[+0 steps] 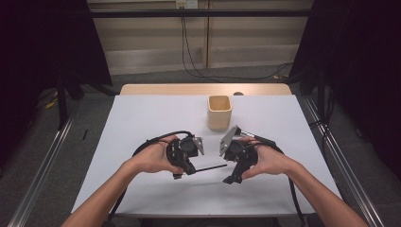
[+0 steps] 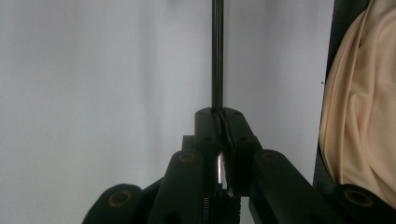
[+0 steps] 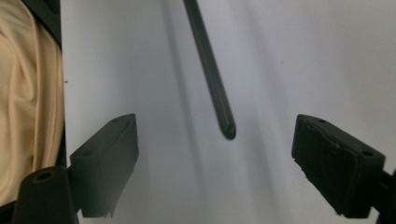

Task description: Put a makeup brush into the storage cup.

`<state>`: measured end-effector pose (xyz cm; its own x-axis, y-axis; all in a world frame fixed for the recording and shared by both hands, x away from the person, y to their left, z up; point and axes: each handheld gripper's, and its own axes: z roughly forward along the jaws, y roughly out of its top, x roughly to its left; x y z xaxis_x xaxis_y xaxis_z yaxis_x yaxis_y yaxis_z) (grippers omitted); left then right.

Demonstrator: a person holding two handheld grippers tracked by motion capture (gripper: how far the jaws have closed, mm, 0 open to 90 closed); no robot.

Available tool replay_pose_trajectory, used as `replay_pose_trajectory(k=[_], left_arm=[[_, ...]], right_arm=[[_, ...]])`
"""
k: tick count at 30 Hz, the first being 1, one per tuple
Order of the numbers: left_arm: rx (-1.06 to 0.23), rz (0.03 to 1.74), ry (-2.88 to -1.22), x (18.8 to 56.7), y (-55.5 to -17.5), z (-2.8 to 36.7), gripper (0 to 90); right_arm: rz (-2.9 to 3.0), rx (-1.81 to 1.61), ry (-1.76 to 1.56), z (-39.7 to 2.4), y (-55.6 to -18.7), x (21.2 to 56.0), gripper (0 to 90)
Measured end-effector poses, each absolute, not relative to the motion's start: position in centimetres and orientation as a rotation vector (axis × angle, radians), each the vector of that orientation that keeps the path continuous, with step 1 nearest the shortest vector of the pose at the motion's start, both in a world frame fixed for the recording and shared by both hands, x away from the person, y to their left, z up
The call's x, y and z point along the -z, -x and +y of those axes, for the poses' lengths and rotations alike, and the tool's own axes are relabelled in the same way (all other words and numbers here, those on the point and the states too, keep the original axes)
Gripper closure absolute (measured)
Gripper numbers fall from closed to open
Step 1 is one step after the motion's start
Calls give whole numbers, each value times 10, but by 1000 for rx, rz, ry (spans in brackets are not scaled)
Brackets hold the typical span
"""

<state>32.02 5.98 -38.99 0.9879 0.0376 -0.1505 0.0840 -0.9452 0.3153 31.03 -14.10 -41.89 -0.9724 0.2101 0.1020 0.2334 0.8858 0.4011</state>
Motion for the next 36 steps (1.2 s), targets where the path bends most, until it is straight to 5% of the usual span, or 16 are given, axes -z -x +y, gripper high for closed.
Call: replay_pose_trajectory(k=[9, 20, 36], left_arm=[[188, 95, -2773, 390, -319, 57, 858], [196, 101, -2786, 400, -320, 55, 858], [235, 67, -2800, 405, -323, 52, 858]], right_arm=[[-2998, 703, 280, -135, -313, 412, 266], [-2957, 719, 284, -138, -319, 408, 610], [-2948, 643, 227, -128, -318, 417, 791]])
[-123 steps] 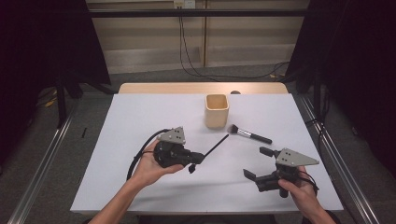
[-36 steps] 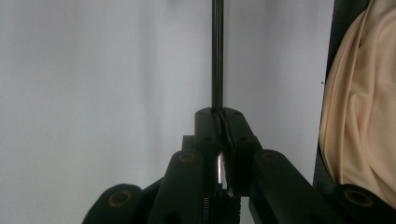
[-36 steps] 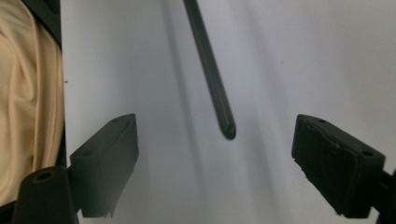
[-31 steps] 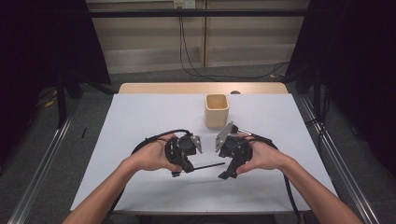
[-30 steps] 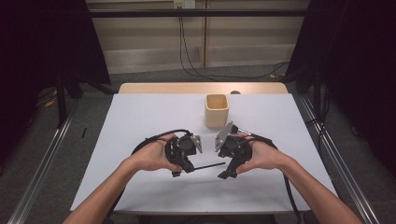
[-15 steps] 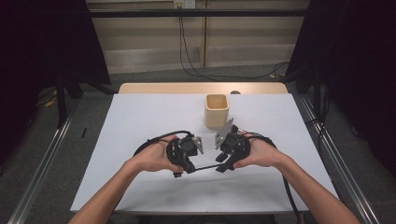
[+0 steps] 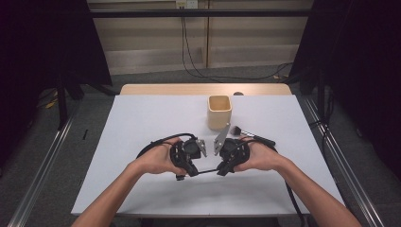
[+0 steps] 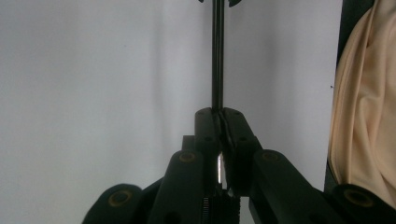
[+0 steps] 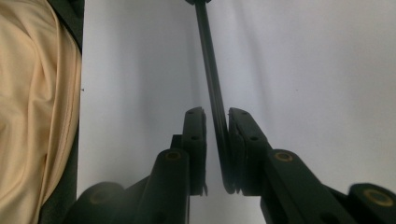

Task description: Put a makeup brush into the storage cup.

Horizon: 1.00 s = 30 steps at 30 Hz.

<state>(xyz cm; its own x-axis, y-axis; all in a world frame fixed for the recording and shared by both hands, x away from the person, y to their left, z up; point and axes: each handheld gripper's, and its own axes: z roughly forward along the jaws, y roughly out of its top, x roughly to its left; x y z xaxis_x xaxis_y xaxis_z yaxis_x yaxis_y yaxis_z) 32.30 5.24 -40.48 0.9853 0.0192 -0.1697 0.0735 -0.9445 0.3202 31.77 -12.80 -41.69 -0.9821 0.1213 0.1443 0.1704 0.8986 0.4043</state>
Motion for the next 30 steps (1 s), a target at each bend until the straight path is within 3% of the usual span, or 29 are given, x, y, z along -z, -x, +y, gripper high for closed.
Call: replay_pose_trajectory(k=[6, 22, 30], left_arm=[[231, 50, -2792, 406, -320, 50, 856], [231, 97, -2736, 409, -322, 55, 830], [199, 164, -2632, 408, -325, 67, 680]], right_arm=[[-2935, 616, 170, -130, -316, 418, 857], [-2904, 634, 175, -134, -316, 417, 863], [-2922, 675, 231, -139, -317, 416, 864]])
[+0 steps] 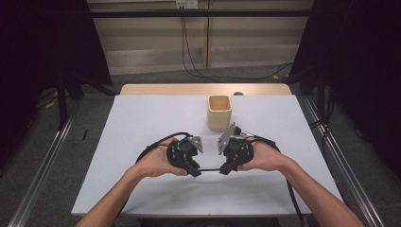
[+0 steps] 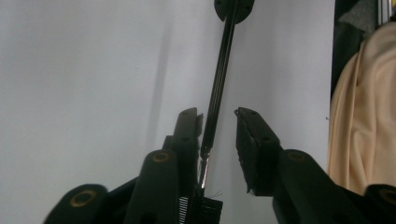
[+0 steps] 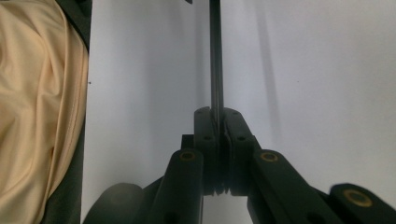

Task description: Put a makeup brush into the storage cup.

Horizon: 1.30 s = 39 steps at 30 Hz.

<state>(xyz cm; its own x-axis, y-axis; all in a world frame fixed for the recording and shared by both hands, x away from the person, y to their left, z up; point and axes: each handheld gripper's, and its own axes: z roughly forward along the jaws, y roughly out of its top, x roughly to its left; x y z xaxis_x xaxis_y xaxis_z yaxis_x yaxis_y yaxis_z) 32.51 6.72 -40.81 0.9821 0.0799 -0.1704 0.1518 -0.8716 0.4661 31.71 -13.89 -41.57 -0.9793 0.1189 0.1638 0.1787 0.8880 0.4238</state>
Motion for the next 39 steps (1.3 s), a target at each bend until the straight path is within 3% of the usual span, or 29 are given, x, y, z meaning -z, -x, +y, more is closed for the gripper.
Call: replay_pose_trajectory(k=[3, 9, 11, 20, 28, 39], left_arm=[[185, 193, -2595, 409, -323, 72, 631], [110, 261, -2544, 411, -321, 79, 421], [75, 309, -2533, 411, -322, 82, 313], [28, 404, -2473, 410, -323, 96, 120], [-10, 463, -2412, 409, -322, 114, 61], [-18, 534, -2349, 416, -320, 134, 45]], right_arm=[[-2922, 679, 240, -140, -317, 416, 864], [-2922, 677, 256, -143, -316, 416, 863], [-2920, 683, 265, -145, -316, 416, 863], [-2926, 711, 343, -157, -318, 417, 863], [-2944, 725, 431, -168, -314, 416, 863], [-2909, 797, 564, -187, -313, 418, 862]])
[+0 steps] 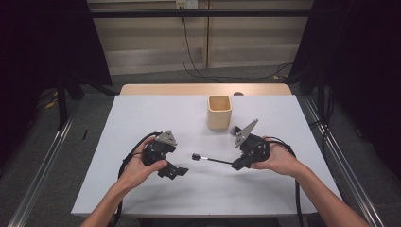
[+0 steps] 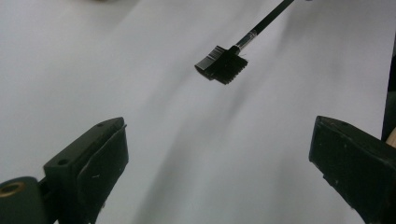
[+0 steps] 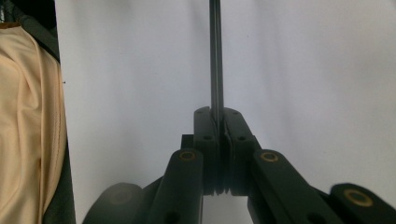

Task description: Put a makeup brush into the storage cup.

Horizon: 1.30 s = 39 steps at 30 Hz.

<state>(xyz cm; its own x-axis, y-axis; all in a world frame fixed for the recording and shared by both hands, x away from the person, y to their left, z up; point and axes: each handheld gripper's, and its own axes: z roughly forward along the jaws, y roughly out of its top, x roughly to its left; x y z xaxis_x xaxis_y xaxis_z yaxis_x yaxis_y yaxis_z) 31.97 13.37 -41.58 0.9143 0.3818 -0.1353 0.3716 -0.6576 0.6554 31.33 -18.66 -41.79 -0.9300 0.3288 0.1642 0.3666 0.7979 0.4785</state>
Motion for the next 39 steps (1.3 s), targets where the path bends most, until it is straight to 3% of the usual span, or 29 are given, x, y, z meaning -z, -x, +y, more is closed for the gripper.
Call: replay_pose_trajectory(k=[10, 39], left_arm=[[-106, 618, -2268, 418, -312, 144, 38], [-157, 651, -2164, 426, -303, 149, 38]], right_arm=[[-2862, 928, 699, -196, -309, 424, 863], [-2738, 1411, 795, -198, -296, 442, 863]])
